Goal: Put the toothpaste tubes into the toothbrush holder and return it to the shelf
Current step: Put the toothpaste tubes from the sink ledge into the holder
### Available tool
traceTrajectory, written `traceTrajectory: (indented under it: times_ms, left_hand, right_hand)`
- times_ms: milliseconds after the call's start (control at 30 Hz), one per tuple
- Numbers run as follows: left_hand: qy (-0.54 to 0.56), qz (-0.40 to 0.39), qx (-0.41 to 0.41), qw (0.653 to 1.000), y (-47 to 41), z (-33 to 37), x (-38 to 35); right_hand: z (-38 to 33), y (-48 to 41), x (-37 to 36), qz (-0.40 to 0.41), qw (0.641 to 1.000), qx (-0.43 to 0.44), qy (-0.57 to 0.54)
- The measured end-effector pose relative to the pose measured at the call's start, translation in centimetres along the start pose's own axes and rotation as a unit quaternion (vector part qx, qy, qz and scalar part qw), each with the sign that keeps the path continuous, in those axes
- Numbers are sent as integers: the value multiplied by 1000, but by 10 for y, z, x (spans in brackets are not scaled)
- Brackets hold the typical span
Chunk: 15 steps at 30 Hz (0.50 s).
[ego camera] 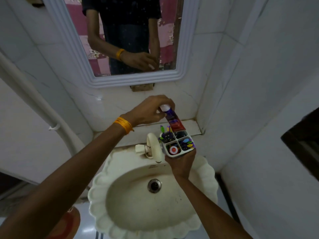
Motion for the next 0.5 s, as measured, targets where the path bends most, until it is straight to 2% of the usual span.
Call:
traceTrajectory:
  times_ms: [167, 500]
  left_hand:
    - [-49, -86, -4, 995, -19, -2, -33]
    - [-79, -169, 57, 981, -34, -19, -90]
  right_hand:
    - [-2, 0, 1, 12, 1000, 15, 18]
    - [-12, 3, 0, 5, 1000, 24, 19]
Point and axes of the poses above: each hand's wrist, its own y-axis away from the middle knuckle, its own x-axis out of the back of the hand, z = x × y, the point moved 4 cm from there along -y, towards the middle knuckle, and after that the axes turned 10 degrees about y, right-handed, at the moved point
